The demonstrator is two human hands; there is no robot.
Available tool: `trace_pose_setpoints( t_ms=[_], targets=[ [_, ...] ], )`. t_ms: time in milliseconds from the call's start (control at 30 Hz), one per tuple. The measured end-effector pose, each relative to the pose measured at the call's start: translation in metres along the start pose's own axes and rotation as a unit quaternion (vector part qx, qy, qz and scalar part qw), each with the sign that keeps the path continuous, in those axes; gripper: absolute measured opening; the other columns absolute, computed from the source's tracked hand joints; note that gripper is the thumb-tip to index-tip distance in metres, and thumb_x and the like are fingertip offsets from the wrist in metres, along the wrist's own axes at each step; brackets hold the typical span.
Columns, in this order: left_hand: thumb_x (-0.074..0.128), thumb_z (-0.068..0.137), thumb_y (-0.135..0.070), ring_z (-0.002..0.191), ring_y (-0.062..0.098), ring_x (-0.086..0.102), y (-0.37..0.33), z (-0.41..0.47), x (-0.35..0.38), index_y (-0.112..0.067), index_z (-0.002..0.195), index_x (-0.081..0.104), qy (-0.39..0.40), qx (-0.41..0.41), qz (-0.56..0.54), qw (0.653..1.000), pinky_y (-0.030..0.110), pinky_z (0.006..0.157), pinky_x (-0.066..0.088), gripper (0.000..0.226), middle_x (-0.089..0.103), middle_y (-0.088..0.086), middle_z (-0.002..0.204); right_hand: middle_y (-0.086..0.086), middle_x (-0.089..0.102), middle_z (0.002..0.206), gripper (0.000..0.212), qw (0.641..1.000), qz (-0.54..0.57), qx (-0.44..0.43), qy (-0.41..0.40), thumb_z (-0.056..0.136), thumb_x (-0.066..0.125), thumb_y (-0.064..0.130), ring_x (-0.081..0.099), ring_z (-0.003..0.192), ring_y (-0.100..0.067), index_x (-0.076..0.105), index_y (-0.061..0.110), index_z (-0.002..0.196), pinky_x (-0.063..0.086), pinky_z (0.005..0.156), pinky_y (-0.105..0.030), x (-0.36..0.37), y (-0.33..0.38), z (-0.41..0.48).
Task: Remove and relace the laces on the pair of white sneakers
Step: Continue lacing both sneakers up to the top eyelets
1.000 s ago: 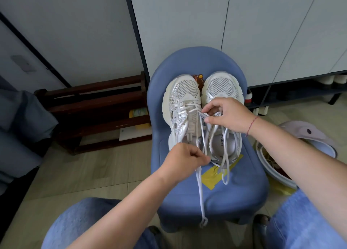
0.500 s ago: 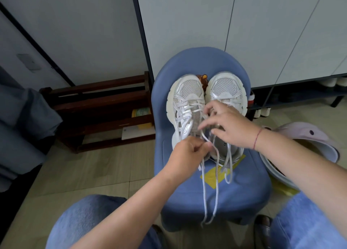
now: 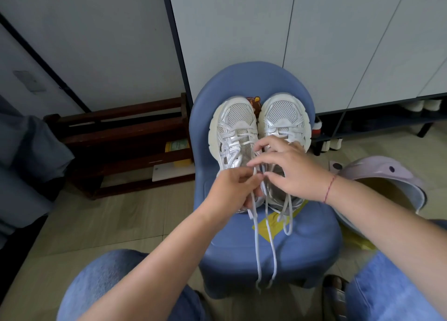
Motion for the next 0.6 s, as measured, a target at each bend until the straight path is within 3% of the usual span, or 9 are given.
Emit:
trace_pose_setpoints(
  t_ms=[100, 233, 300, 400, 433, 500, 567, 600],
  targets=[
    [0.056, 0.100, -0.014, 0.035, 0.006, 0.037, -0.012, -0.005, -0.017, 0.002, 0.090, 0.069, -0.015, 0.055, 0.011, 0.998, 0.012, 0.039, 0.029, 0.023, 0.054, 0.002, 0.057, 0.006, 0.062, 0.110, 0.035, 0.995, 0.097, -0.012, 0.024, 0.083, 0.061, 0.004, 0.057, 0.099, -0.005, 0.066, 0.020, 0.114, 0.041, 0.089, -0.017, -0.002, 0.007, 0.002],
    [0.056, 0.100, -0.020, 0.041, 0.009, 0.029, -0.022, -0.006, -0.045, -0.014, 0.080, 0.071, -0.019, 0.078, -0.003, 0.997, 0.016, 0.042, 0.023, 0.026, 0.047, -0.001, 0.054, 0.009, 0.062, 0.074, 0.007, 0.982, 0.165, 0.065, -0.061, 0.088, 0.065, 0.013, 0.055, 0.066, -0.003, 0.070, 0.017, 0.087, 0.043, 0.064, -0.012, -0.013, -0.002, 0.010],
    [0.054, 0.100, -0.022, 0.041, 0.008, 0.027, -0.024, -0.005, -0.055, -0.011, 0.083, 0.070, -0.037, 0.075, -0.020, 0.996, 0.016, 0.043, 0.022, 0.026, 0.046, -0.002, 0.054, 0.003, 0.064, 0.070, 0.014, 0.947, 0.256, 0.145, -0.129, 0.091, 0.059, 0.011, 0.056, 0.060, -0.003, 0.069, 0.016, 0.083, 0.048, 0.063, -0.016, -0.016, -0.013, 0.017],
    [0.051, 0.102, -0.020, 0.040, 0.006, 0.028, -0.024, -0.003, -0.062, -0.008, 0.088, 0.071, -0.062, 0.069, -0.036, 0.995, 0.016, 0.046, 0.024, 0.027, 0.048, -0.002, 0.056, -0.005, 0.064, 0.072, 0.023, 0.859, 0.405, 0.247, -0.191, 0.095, 0.051, 0.002, 0.058, 0.056, -0.004, 0.068, 0.013, 0.082, 0.049, 0.062, -0.024, -0.015, -0.023, 0.026],
    [0.051, 0.102, -0.020, 0.040, 0.005, 0.029, -0.023, -0.002, -0.062, -0.008, 0.089, 0.072, -0.066, 0.068, -0.035, 0.995, 0.014, 0.044, 0.024, 0.027, 0.048, -0.002, 0.056, -0.006, 0.064, 0.076, 0.024, 0.862, 0.397, 0.256, -0.184, 0.094, 0.050, -0.001, 0.058, 0.055, -0.003, 0.068, 0.013, 0.086, 0.049, 0.062, -0.027, -0.015, -0.022, 0.028],
    [0.052, 0.102, -0.019, 0.039, 0.005, 0.029, -0.021, 0.000, -0.059, -0.010, 0.086, 0.072, -0.068, 0.070, -0.025, 0.995, 0.012, 0.042, 0.025, 0.027, 0.048, -0.001, 0.056, -0.004, 0.062, 0.103, 0.036, 0.923, 0.282, 0.215, -0.146, 0.090, 0.047, -0.008, 0.061, 0.059, 0.002, 0.064, 0.018, 0.109, 0.052, 0.067, -0.029, -0.021, -0.008, 0.029],
    [0.054, 0.101, -0.020, 0.039, 0.006, 0.028, -0.020, 0.001, -0.056, -0.013, 0.084, 0.072, -0.062, 0.075, -0.014, 0.995, 0.012, 0.040, 0.025, 0.026, 0.049, -0.002, 0.054, 0.015, 0.049, 0.122, 0.055, 0.980, 0.159, 0.090, -0.084, 0.086, 0.046, -0.008, 0.057, 0.074, 0.014, 0.050, 0.020, 0.134, 0.048, 0.080, -0.014, -0.025, 0.017, 0.027],
    [0.055, 0.100, -0.020, 0.040, 0.007, 0.028, -0.020, 0.002, -0.055, -0.013, 0.084, 0.073, -0.057, 0.077, -0.013, 0.995, 0.013, 0.040, 0.025, 0.025, 0.049, -0.002, 0.054, 0.024, 0.048, 0.116, 0.058, 0.989, 0.132, 0.047, -0.043, 0.087, 0.048, -0.004, 0.057, 0.078, 0.013, 0.044, 0.021, 0.139, 0.044, 0.081, -0.009, -0.021, 0.029, 0.026]
  ],
)
Point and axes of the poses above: each hand's wrist, its own z-axis towards the middle knuckle, its own x-axis out of the palm, y = z × x, the point moved 1 cm from there along z, towards the middle knuckle
